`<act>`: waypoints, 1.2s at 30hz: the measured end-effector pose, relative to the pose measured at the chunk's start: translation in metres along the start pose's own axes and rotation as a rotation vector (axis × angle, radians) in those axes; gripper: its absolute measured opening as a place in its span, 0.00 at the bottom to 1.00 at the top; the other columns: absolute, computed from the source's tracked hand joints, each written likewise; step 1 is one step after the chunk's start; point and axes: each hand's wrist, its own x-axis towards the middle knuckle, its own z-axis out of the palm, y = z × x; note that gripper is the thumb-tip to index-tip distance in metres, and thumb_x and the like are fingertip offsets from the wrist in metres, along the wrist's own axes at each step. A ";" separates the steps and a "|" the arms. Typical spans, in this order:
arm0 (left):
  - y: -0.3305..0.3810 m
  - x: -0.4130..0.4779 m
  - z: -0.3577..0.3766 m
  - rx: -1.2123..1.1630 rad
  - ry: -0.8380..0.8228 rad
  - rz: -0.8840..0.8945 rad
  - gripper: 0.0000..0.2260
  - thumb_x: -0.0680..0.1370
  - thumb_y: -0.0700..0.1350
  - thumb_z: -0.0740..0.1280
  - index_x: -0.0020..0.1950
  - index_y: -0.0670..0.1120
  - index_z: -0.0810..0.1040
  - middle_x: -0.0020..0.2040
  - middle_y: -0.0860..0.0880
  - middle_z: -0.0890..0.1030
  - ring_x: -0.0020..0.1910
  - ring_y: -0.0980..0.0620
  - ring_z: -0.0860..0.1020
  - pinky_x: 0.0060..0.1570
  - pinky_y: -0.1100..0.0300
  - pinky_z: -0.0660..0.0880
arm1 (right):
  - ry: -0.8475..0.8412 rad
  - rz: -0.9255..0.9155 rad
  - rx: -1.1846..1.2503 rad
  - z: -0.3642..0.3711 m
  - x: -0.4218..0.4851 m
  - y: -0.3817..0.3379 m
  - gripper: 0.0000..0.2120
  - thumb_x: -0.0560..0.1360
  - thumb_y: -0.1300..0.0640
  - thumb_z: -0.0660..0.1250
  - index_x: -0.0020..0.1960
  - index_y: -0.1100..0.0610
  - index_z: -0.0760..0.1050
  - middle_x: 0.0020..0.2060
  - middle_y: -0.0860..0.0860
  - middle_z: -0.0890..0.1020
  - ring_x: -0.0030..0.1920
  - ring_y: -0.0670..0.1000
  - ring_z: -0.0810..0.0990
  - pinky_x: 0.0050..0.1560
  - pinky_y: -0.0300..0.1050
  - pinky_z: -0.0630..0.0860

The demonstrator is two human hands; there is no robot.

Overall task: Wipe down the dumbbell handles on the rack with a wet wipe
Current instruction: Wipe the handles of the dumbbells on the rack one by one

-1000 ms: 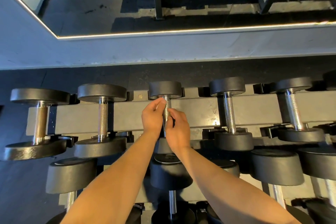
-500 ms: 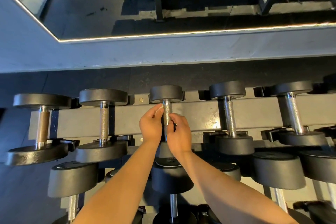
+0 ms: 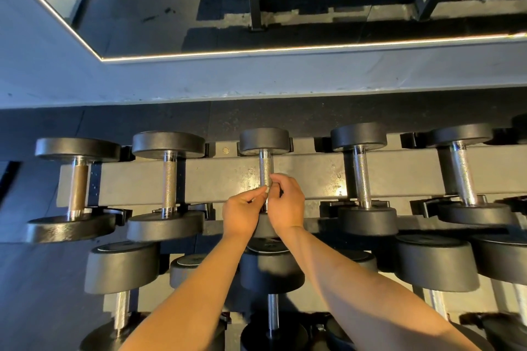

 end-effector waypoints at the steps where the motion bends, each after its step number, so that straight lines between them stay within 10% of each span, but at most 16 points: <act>1: -0.001 -0.001 -0.002 -0.011 -0.014 -0.036 0.10 0.79 0.43 0.72 0.60 0.49 0.85 0.56 0.53 0.85 0.56 0.59 0.82 0.61 0.62 0.77 | -0.003 0.007 0.007 -0.001 0.000 0.000 0.11 0.82 0.61 0.60 0.59 0.53 0.78 0.54 0.46 0.77 0.51 0.40 0.76 0.47 0.20 0.69; 12: 0.021 -0.043 0.006 -0.091 0.055 -0.022 0.08 0.80 0.43 0.70 0.51 0.56 0.87 0.49 0.56 0.87 0.53 0.57 0.83 0.57 0.61 0.78 | -0.145 0.056 0.000 -0.025 -0.034 -0.005 0.11 0.81 0.61 0.62 0.59 0.53 0.79 0.55 0.49 0.81 0.55 0.46 0.79 0.50 0.28 0.71; 25: -0.014 -0.172 0.010 -0.093 -0.019 0.079 0.10 0.84 0.42 0.62 0.63 0.52 0.78 0.55 0.58 0.79 0.54 0.64 0.78 0.46 0.78 0.71 | -0.149 0.098 0.127 -0.080 -0.146 0.023 0.08 0.79 0.60 0.67 0.51 0.47 0.79 0.47 0.48 0.83 0.50 0.48 0.81 0.57 0.51 0.80; 36: -0.100 -0.267 0.034 -0.131 -0.069 -0.120 0.10 0.82 0.49 0.66 0.62 0.55 0.80 0.56 0.56 0.84 0.57 0.57 0.80 0.61 0.56 0.76 | -0.171 0.297 0.171 -0.086 -0.240 0.094 0.09 0.79 0.63 0.64 0.48 0.51 0.79 0.44 0.51 0.83 0.46 0.51 0.82 0.47 0.45 0.80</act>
